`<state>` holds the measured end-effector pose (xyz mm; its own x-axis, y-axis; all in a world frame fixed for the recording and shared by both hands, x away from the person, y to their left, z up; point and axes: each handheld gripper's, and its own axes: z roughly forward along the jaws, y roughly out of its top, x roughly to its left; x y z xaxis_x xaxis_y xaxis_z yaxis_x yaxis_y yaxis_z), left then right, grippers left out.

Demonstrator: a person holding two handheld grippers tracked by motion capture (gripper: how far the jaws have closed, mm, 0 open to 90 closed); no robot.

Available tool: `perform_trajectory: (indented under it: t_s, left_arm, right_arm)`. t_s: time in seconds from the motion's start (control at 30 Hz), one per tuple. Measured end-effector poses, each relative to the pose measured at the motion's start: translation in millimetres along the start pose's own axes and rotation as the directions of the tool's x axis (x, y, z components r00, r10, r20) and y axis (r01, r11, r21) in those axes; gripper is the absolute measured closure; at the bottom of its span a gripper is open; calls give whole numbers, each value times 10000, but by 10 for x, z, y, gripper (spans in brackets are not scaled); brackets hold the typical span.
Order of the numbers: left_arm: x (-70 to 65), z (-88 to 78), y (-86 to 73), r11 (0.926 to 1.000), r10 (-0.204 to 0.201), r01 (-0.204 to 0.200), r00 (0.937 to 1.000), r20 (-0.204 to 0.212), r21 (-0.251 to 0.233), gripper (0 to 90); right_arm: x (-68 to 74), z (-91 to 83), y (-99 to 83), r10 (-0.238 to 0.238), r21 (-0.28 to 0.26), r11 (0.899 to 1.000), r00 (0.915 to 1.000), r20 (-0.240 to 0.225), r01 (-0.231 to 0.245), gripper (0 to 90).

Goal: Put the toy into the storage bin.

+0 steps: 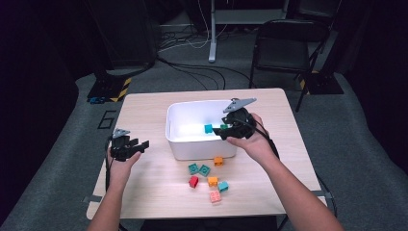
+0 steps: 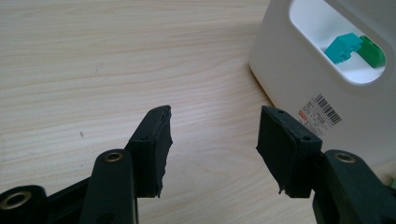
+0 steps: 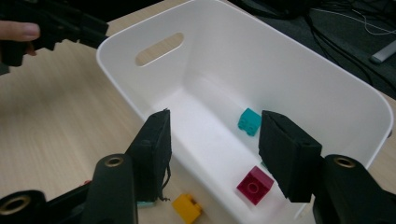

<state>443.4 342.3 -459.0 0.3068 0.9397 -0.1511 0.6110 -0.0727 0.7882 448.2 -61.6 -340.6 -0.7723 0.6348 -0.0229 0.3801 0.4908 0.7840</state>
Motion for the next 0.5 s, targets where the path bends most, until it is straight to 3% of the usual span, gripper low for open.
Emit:
perform_trajectory:
  t_s: [0.13,0.47,0.5]
  left_arm:
    - [-4,2,-3,10000,-19,19,10000,39,14,428]
    - [-13,14,-8,10000,-4,4,10000,-10,9,418]
    - [-16,13,-11,10000,3,-3,10000,0,90,417]
  right_arm:
    - [154,-94,-128,-337,-102,9994,9992,-219,335,418]
    - [345,-106,-427,-524,-170,9985,9985,-185,521,414]
    - [380,-92,-498,-385,-208,9991,9990,-223,381,414]
